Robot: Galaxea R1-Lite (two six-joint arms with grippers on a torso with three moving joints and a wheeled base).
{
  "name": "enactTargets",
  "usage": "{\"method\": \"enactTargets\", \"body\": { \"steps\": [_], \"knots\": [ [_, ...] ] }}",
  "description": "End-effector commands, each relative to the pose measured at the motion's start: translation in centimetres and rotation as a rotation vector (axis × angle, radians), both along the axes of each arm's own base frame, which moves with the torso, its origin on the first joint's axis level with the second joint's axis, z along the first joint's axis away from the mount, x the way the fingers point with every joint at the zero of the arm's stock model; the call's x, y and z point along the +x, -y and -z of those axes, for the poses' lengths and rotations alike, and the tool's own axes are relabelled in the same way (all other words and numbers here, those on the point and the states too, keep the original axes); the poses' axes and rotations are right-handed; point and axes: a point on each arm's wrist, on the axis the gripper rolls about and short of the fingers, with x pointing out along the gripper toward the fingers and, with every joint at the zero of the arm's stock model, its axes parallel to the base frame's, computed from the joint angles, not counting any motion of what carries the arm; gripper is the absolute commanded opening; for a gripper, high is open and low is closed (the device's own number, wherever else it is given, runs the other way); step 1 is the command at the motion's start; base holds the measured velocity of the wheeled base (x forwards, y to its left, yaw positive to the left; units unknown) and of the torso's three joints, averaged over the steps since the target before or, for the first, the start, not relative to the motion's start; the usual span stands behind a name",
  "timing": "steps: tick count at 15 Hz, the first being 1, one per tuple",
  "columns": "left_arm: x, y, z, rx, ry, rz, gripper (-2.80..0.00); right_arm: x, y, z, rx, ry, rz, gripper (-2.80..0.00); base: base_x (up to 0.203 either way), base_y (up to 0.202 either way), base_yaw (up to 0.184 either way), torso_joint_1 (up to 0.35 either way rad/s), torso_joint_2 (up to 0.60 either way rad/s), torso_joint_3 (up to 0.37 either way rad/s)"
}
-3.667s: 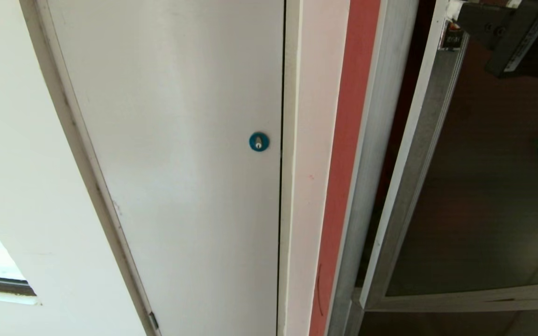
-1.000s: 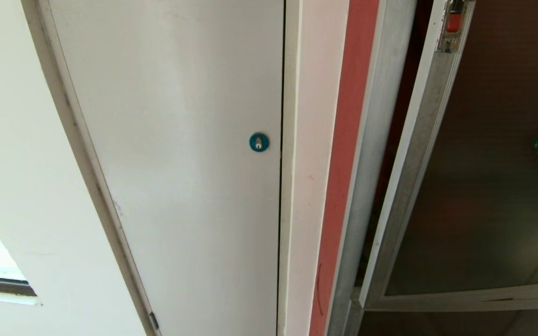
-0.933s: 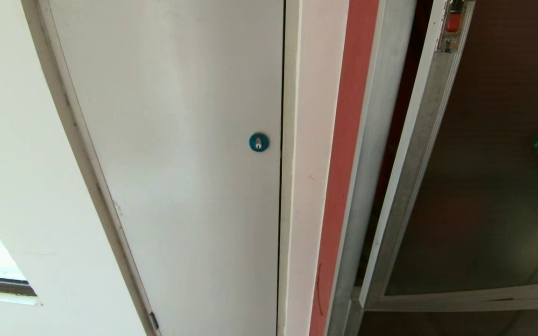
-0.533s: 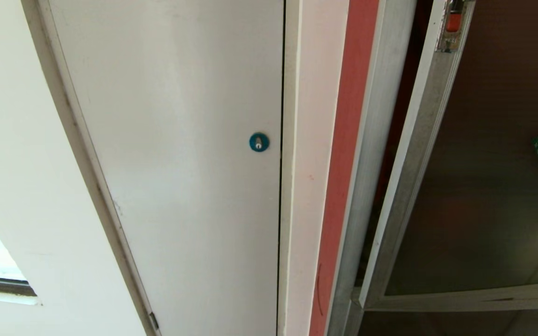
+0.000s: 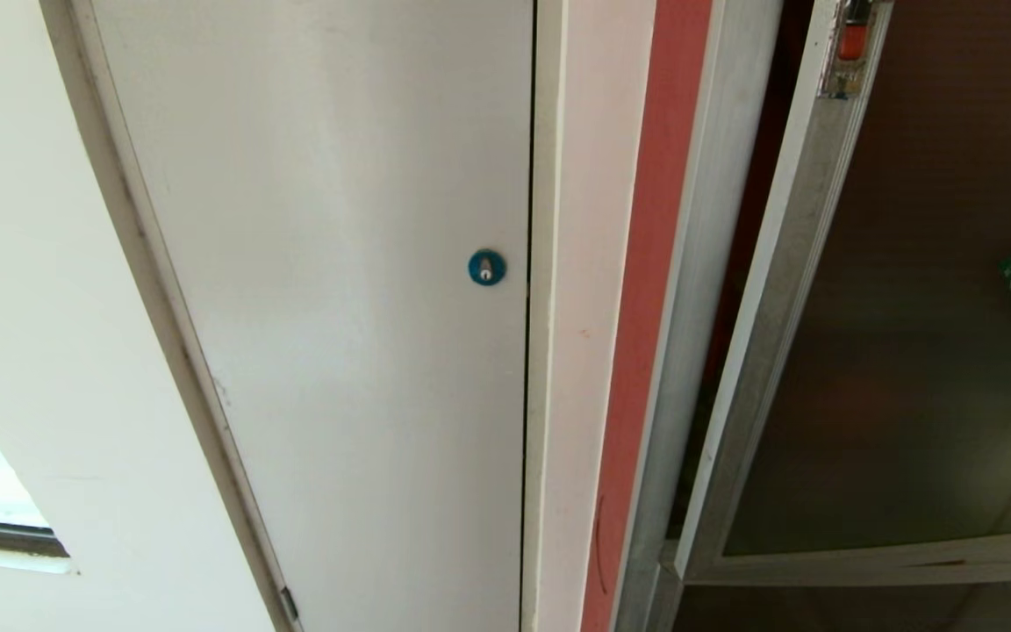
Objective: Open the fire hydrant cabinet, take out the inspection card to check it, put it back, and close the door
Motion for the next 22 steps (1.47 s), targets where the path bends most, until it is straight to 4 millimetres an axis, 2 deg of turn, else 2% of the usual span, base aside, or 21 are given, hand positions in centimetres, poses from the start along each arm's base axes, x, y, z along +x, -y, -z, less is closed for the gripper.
{"method": "enactTargets", "body": {
  "steps": [1,12,15,17,19,22],
  "knots": [
    [0.0,0.0,0.0,0.0,-0.001,0.0,-2.8,0.0,0.0,0.0,0.001,0.001,0.0,-2.8,0.0,0.0,0.0,0.0,0.0,0.0],
    [0.0,0.0,-0.1,0.007,0.007,0.0,-2.8,0.0,0.0,0.0,0.002,0.001,0.0,-2.8,0.0,0.0,0.0,0.0,0.0,0.0],
    [-0.7,0.2,-3.2,0.006,0.084,0.081,-2.8,0.0,0.0,0.0,0.001,-0.001,0.0,-2.8,0.0,0.0,0.0,0.0,0.0,0.0],
    [0.1,0.4,-5.6,0.003,0.032,0.194,-2.8,0.0,0.0,0.0,0.002,0.001,0.0,-2.8,0.0,0.0,0.0,0.0,0.0,0.0],
    [2.0,0.6,-8.5,-0.011,-0.049,0.292,-2.8,0.0,0.0,0.0,0.001,0.001,0.0,-2.8,0.0,0.0,0.0,0.0,0.0,0.0],
    [7.1,1.0,-12.7,-0.039,-0.172,0.43,-2.8,0.0,0.0,0.0,0.002,0.0,0.0,-2.8,0.0,0.0,0.0,0.0,0.0,0.0]
  ]
}}
